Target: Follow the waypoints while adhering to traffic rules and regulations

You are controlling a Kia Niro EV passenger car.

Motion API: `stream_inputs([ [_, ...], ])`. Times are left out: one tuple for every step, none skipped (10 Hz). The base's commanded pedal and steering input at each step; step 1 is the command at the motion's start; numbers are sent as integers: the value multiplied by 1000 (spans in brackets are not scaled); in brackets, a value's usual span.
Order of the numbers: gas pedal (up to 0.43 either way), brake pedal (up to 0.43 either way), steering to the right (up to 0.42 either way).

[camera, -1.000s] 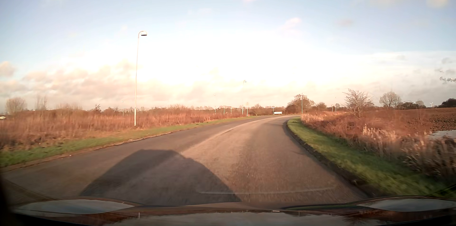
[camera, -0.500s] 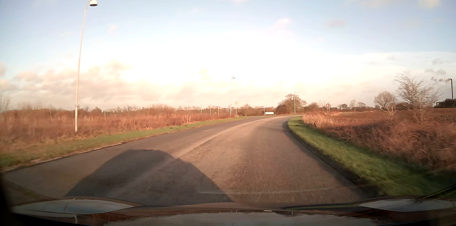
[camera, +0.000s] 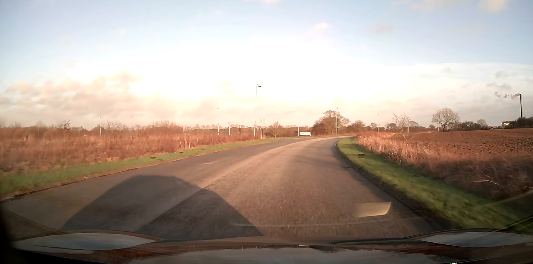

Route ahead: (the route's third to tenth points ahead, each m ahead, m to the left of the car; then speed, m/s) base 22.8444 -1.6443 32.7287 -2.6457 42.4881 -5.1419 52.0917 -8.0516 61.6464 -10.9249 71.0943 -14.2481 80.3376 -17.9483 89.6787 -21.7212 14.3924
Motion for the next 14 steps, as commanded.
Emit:
stream_inputs([
  [138,0,30],
  [138,0,30],
  [138,0,30],
  [138,0,30],
  [138,0,30],
  [150,0,30],
  [169,0,30],
  [177,0,30],
  [177,0,30],
  [177,0,30],
  [189,0,29],
  [189,0,30],
  [189,0,29],
  [189,0,29],
])
